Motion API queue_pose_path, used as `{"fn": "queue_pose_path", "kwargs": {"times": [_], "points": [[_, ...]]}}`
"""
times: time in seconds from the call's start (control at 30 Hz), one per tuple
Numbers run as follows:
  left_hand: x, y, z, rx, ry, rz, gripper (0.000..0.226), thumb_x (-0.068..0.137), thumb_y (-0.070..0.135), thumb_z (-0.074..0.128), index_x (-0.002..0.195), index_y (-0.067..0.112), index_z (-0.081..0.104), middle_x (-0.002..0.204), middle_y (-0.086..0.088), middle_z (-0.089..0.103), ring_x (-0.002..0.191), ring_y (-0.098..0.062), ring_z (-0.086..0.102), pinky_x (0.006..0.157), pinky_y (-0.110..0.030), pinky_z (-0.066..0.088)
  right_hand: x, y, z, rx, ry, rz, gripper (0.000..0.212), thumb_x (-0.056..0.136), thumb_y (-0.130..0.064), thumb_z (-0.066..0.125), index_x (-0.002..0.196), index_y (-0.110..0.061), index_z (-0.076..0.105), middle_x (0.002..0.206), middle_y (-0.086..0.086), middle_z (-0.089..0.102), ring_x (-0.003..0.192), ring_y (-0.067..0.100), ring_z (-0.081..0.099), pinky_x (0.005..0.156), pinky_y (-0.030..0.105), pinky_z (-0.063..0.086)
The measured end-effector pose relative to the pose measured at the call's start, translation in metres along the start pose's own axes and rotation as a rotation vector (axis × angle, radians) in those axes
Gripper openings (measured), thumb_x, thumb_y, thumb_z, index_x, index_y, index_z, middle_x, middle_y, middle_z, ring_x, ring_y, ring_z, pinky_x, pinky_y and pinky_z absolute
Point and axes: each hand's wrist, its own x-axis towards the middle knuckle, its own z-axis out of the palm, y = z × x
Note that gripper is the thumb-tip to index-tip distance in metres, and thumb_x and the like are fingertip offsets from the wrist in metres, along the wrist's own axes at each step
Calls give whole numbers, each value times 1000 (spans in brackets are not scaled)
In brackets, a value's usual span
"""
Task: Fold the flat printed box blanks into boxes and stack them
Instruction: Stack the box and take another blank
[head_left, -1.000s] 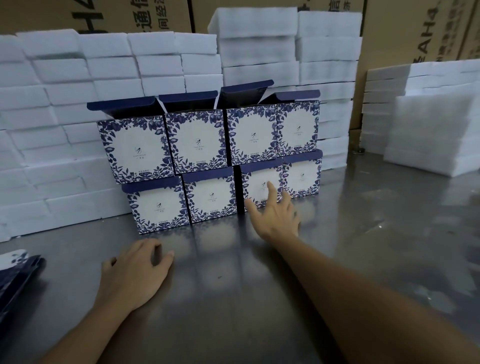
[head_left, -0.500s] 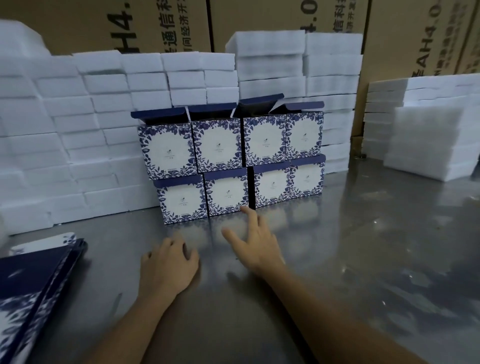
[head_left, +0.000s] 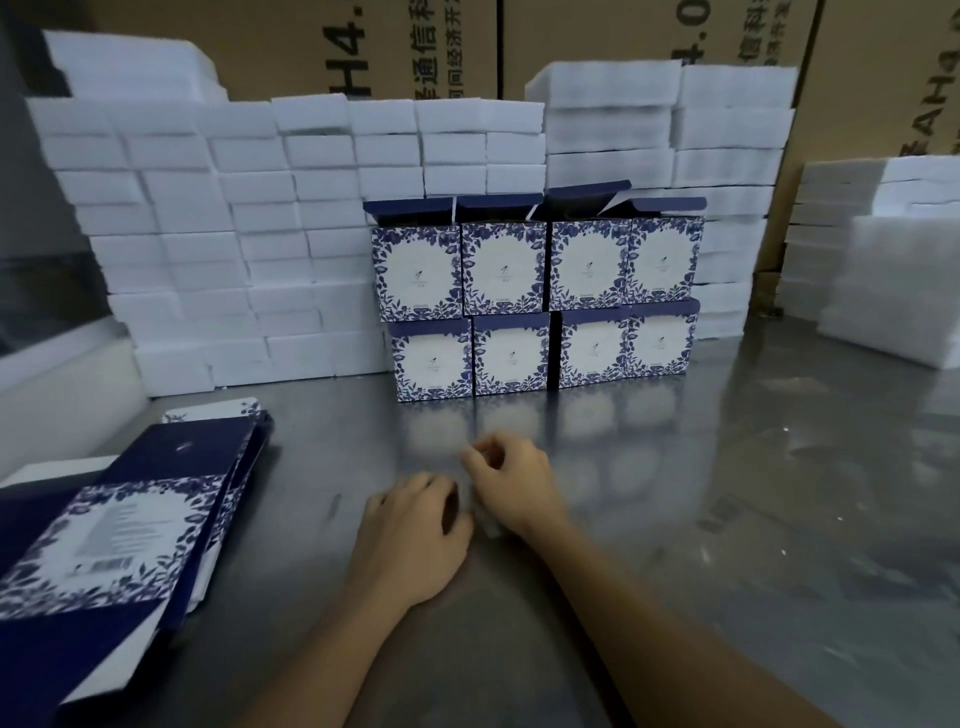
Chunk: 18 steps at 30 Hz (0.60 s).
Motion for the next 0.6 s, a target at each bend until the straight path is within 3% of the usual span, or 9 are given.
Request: {"fn": "queue_pose_path", "kwargs": {"times": [0.1,0.2,0.27,0.33,0.43,0.5,0.6], "points": [[-8,-8,-11,66,-3,-70,22,92,50,48,98,31,56,103,12,55,105,-14,53,100,-42,31,0,4,-2,9,15,13,20,90,-32,63,74,-20,62,72,-4,69,81,19,70,77,33,55],[-2,-18,-29,211,108,-175,30,94,47,45,113,31,62,116,9,60,111,-16,55,109,-52,20,-1,6,-6,96,60,11,19,90,-23,62,73,-15,68,67,1,71,63,12,68,60,24,51],[1,-32,-43,284,256,-258,34,92,45,48,115,25,64,122,1,60,117,-22,53,112,-60,11,-1,8,-9,171,100,13,23,91,-20,62,70,-13,68,68,5,71,60,22,67,54,28,52],[-1,-56,-58,303,341,-463,46,89,46,54,126,19,59,138,-11,50,132,-32,40,113,-65,6,-1,9,-10,236,138,30,26,92,-21,64,66,-15,67,66,3,72,62,25,68,63,36,55],[-13,-90,-74,258,194,-843,75,84,52,59,145,15,36,155,-22,26,145,-42,16,113,-66,10,1,10,-11,339,158,43,28,92,-17,65,64,-17,67,63,1,72,60,11,65,70,34,55],[-17,-101,-75,213,64,-938,74,85,48,59,146,13,33,153,-25,28,142,-44,21,113,-60,18,1,9,-12,345,139,39,28,92,-16,65,64,-17,67,63,2,72,59,10,64,72,35,55],[-14,-105,-75,219,10,-902,58,89,40,57,135,10,43,140,-24,45,129,-41,41,103,-47,33,-2,9,-12,309,108,29,26,92,-20,65,67,-16,67,65,2,73,59,10,64,71,33,54]]}}
